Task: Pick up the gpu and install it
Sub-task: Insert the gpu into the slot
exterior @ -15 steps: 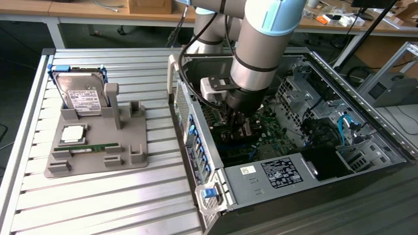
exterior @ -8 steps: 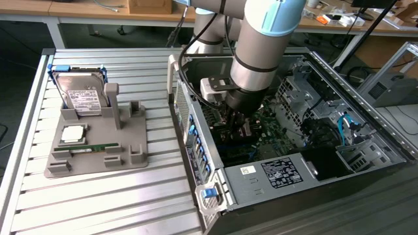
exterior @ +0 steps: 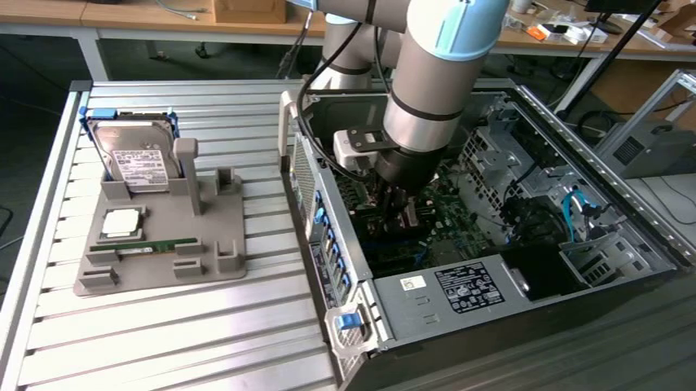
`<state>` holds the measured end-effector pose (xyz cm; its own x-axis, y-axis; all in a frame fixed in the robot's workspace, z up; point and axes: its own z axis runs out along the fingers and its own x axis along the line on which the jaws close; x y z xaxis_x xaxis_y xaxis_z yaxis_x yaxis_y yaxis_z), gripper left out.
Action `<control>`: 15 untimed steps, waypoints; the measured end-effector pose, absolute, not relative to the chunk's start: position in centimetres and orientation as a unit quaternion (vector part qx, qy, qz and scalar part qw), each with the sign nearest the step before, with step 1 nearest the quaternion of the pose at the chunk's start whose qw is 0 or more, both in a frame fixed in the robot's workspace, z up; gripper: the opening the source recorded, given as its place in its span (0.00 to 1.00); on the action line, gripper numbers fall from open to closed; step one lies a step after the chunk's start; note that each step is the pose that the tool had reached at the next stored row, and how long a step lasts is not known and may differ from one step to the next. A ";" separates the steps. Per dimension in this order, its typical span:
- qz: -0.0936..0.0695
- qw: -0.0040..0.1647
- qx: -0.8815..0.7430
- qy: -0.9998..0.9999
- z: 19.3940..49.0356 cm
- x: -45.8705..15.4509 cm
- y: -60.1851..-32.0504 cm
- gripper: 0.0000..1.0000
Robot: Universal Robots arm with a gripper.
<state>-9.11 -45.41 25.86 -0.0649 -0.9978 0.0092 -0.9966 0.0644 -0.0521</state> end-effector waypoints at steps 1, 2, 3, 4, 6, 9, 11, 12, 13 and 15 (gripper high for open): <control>-0.022 0.014 -0.684 0.729 25.9 -9.1 -45.4 0.27; -0.022 0.014 -0.683 0.730 25.9 -9.1 -45.4 0.27; -0.023 0.014 -0.683 0.730 25.9 -9.1 -45.4 0.27; -0.023 0.014 -0.683 0.730 25.9 -9.1 -45.4 0.27; -0.023 0.014 -0.683 0.730 25.9 -9.1 -45.4 0.27; -0.023 0.014 -0.683 0.730 25.9 -9.1 -45.4 0.27; -0.023 0.014 -0.683 0.730 25.8 -9.1 -45.4 0.27; -0.023 0.014 -0.683 0.730 25.8 -9.1 -45.4 0.27; -0.023 0.014 -0.683 0.730 25.8 -9.1 -45.4 0.27; -0.023 0.014 -0.683 0.730 25.7 -9.1 -45.4 0.27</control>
